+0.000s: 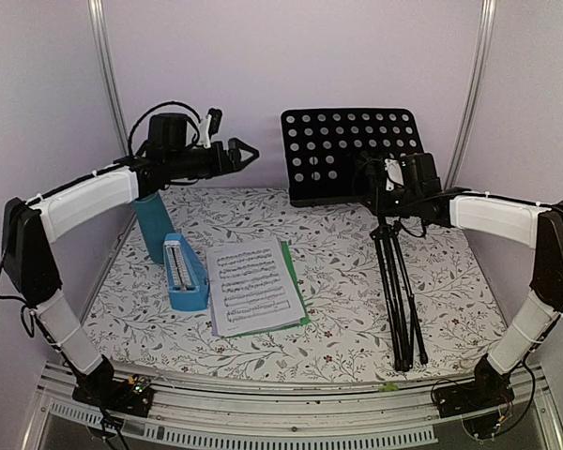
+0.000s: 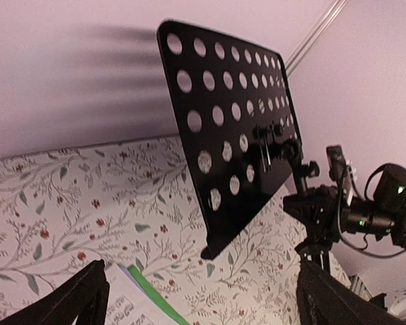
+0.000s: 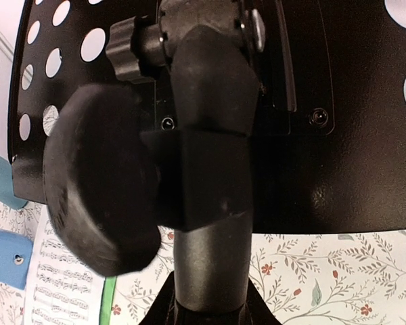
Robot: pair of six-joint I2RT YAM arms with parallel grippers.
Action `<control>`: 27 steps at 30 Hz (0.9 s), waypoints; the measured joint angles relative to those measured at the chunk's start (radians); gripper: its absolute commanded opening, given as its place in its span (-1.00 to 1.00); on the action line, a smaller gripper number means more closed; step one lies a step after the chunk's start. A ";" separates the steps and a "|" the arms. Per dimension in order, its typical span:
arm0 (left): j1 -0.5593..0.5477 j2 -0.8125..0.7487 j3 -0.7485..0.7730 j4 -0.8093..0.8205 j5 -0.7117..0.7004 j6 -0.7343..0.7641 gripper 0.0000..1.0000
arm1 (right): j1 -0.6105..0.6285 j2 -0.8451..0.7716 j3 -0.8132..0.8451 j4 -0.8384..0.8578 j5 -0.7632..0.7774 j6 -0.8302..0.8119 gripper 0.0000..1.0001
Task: Set up the instrument practice props
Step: Pick up the music stand from the center of the board, then place the music stand at the center of the board.
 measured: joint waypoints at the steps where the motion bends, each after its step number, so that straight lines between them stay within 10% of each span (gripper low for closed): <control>1: 0.024 0.010 0.056 -0.012 0.011 0.005 0.90 | 0.000 0.000 0.010 0.003 -0.011 -0.008 -1.00; 12: 0.084 0.284 0.576 -0.166 0.157 0.026 0.74 | 0.015 0.000 0.167 0.071 -0.094 -0.064 -1.00; 27: 0.050 0.306 0.734 -0.215 0.262 0.095 -0.03 | 0.096 0.027 0.275 0.137 -0.139 -0.183 -1.00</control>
